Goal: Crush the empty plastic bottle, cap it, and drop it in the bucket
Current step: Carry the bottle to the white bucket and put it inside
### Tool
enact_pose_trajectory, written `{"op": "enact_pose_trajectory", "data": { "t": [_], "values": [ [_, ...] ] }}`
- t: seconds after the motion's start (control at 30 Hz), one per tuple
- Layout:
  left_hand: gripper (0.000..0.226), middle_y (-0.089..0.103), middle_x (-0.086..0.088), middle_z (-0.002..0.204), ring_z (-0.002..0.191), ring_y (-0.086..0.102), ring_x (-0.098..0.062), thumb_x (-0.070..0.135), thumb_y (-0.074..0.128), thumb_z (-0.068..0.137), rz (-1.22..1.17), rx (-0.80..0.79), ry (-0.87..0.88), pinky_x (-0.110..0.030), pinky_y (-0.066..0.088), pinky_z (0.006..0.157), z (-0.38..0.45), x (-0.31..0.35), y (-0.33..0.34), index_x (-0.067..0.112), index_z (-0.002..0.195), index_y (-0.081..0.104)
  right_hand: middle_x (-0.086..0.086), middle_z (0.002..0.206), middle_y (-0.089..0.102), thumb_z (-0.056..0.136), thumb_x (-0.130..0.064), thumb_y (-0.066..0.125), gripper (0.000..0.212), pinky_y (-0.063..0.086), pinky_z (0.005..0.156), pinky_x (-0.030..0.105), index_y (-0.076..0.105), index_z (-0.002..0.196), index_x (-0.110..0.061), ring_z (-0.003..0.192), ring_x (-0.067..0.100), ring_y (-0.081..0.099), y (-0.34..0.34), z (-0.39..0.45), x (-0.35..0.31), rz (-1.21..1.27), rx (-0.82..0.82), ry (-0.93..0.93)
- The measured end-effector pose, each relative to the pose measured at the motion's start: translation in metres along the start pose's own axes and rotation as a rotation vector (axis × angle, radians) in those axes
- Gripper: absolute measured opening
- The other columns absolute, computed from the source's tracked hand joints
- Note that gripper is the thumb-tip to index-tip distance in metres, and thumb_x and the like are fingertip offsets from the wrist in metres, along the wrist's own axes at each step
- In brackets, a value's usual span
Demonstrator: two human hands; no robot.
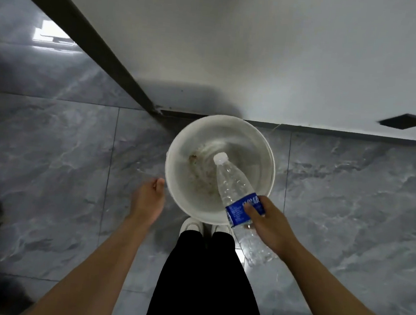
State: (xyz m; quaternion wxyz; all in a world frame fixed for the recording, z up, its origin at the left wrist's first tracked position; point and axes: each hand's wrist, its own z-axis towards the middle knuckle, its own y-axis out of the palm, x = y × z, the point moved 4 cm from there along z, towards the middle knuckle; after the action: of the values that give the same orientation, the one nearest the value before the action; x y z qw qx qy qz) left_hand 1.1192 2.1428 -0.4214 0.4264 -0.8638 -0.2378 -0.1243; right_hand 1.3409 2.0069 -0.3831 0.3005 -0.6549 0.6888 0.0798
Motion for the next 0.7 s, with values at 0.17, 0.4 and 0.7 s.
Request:
{"op": "enact_pose_trajectory", "data": {
  "t": [0.17,0.4,0.7],
  "values": [
    [0.018,0.047,0.004,0.064,0.058,0.044,-0.015,0.014,0.036,0.092,-0.033,0.139,0.099,-0.02,0.03,0.049,0.057,0.003,0.034,0.01,0.081,0.05,0.017,0.097,0.066,0.094,-0.024,0.047,0.019,0.05,0.082,0.043,0.057,0.102,-0.009,0.088,0.032,0.062,0.029,0.074,0.016,-0.032,0.001,-0.028],
    [0.027,0.054,0.0,0.075,0.058,0.043,-0.001,0.017,0.036,0.095,-0.064,0.261,0.233,-0.002,0.039,0.055,0.093,0.0,0.057,0.013,0.106,0.061,0.018,0.107,0.065,0.093,-0.02,0.05,0.026,0.049,0.089,0.045,0.053,0.115,-0.006,0.093,0.032,0.061,0.06,0.155,0.044,-0.013,0.017,0.009],
    [0.039,0.056,0.009,0.07,0.054,0.051,0.009,0.013,0.04,0.092,0.026,0.301,0.35,0.008,0.036,0.061,0.093,-0.003,0.055,0.022,0.127,0.051,0.022,0.118,0.058,0.089,-0.008,0.055,0.033,0.04,0.052,0.026,0.045,0.12,-0.004,0.088,0.026,0.057,0.102,0.277,0.079,0.015,0.039,0.1]
  ]
}}
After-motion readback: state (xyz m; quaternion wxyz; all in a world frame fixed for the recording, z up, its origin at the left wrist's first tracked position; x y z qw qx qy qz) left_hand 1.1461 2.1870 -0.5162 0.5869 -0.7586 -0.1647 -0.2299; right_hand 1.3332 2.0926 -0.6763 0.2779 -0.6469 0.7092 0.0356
